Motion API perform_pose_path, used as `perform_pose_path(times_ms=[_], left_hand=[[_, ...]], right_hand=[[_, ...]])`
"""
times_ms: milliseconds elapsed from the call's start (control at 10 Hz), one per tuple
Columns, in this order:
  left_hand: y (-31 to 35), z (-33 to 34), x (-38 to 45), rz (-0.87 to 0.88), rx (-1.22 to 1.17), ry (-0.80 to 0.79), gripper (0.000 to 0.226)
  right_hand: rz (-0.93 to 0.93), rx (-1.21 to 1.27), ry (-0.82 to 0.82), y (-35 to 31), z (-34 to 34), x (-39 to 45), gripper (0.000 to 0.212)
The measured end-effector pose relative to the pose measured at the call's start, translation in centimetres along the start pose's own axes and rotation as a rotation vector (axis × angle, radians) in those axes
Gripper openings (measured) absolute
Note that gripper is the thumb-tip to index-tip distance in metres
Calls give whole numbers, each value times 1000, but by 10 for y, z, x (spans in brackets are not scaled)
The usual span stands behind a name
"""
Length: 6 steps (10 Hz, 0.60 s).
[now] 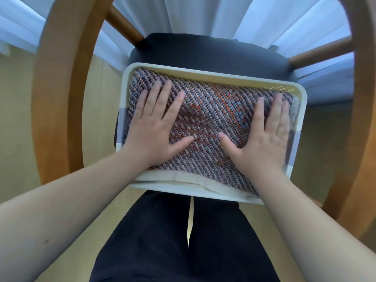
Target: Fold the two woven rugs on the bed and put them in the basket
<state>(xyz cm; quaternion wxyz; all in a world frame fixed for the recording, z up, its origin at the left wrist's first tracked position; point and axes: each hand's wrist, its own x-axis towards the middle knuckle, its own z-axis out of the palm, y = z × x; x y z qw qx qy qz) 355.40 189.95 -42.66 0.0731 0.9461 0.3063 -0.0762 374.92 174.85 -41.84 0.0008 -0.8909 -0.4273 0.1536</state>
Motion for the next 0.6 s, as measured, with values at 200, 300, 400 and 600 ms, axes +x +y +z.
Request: perform_pose_path(times_ms=[200,300,400,600], left_hand=[[-8,33,8,-77,-24,-145,102],[-8,39,13,-94,-13,-184,102],[-8,33,14,-93,-2,-193,102],[4,-31,6,-79,-228,-205,85]], right_hand=[[47,-16,-187,12,16,16,118],[39,46,-187,15,21,17,116],[38,81,-189,17,18,21,114],[-16,201,-78,8,-27,7,90]])
